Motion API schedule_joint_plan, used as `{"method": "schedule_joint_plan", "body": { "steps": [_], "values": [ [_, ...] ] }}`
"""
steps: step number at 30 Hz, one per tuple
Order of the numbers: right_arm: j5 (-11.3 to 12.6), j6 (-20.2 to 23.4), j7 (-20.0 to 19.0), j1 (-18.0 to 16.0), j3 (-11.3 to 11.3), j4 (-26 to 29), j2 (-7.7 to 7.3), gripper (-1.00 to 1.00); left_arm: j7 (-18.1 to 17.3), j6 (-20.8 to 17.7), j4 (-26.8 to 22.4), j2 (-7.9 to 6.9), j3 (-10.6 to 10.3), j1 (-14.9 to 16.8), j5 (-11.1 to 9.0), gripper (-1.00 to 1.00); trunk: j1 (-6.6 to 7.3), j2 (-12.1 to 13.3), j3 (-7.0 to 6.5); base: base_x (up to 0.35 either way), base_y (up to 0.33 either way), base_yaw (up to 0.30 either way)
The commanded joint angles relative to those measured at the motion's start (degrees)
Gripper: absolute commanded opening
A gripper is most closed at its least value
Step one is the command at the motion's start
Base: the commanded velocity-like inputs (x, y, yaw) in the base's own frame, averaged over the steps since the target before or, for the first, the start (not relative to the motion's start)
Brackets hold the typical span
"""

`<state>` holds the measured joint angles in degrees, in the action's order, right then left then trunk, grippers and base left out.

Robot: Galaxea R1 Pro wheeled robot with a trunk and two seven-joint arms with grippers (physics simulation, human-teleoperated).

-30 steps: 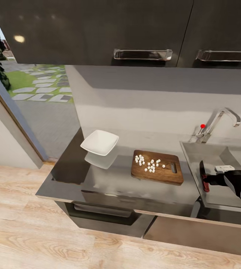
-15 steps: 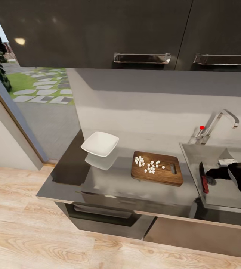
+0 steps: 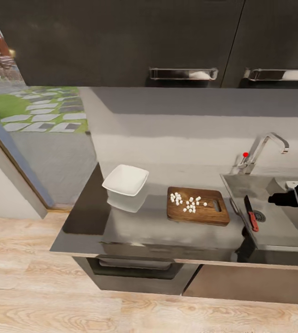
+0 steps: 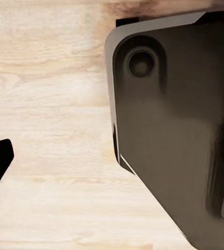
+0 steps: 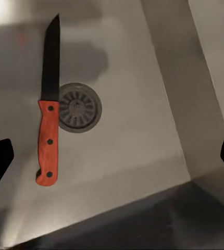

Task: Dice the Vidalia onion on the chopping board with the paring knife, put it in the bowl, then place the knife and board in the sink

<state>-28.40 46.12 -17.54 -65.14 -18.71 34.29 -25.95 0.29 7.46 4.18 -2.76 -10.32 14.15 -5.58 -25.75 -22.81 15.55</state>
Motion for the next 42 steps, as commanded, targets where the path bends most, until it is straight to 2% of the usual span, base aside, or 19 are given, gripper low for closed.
{"method": "schedule_joint_plan", "body": {
  "steps": [1,4,12,20,27,32,42],
  "values": [
    [-0.6,0.2,-0.5,-0.1,-0.2,0.8,0.03,1.00,0.0,1.0,0.3,-0.01,-0.5,0.1,-0.6,1.00,-0.03,-0.1,0.06,0.000,0.297,-0.231],
    [-0.5,0.3,-0.6,-0.1,-0.2,2.9,-0.13,1.00,0.0,1.5,0.3,-0.10,-0.6,0.1,-0.6,1.00,-0.03,-0.1,-0.06,0.041,0.297,-0.231],
    [-0.5,0.3,-3.7,-0.1,-0.1,3.6,-0.07,1.00,0.0,1.6,0.3,-0.34,-0.6,0.1,-0.6,1.00,-0.03,-0.1,-0.19,0.171,0.251,-0.083],
    [-0.2,0.4,-5.3,-0.1,0.0,3.6,0.57,1.00,0.1,1.5,0.4,0.05,-0.7,0.1,-0.6,1.00,-0.03,-0.1,-0.20,0.047,0.040,-0.002],
    [5.1,2.0,-5.5,-0.1,0.2,3.6,0.74,1.00,0.1,1.5,0.5,0.04,-0.7,0.1,-0.6,1.00,-0.03,-0.1,-0.20,0.000,0.000,0.000],
    [5.7,3.0,-8.8,-0.1,0.4,3.6,1.19,1.00,0.1,1.5,0.5,-0.03,-0.7,0.1,-0.6,1.00,-0.03,-0.1,-0.20,-0.001,0.000,0.000],
    [5.7,3.1,-12.6,-0.1,0.5,4.3,1.74,1.00,0.1,1.5,0.5,0.04,-0.7,0.1,-0.6,1.00,-0.03,-0.1,-0.20,-0.027,0.000,0.000]
  ]
}}
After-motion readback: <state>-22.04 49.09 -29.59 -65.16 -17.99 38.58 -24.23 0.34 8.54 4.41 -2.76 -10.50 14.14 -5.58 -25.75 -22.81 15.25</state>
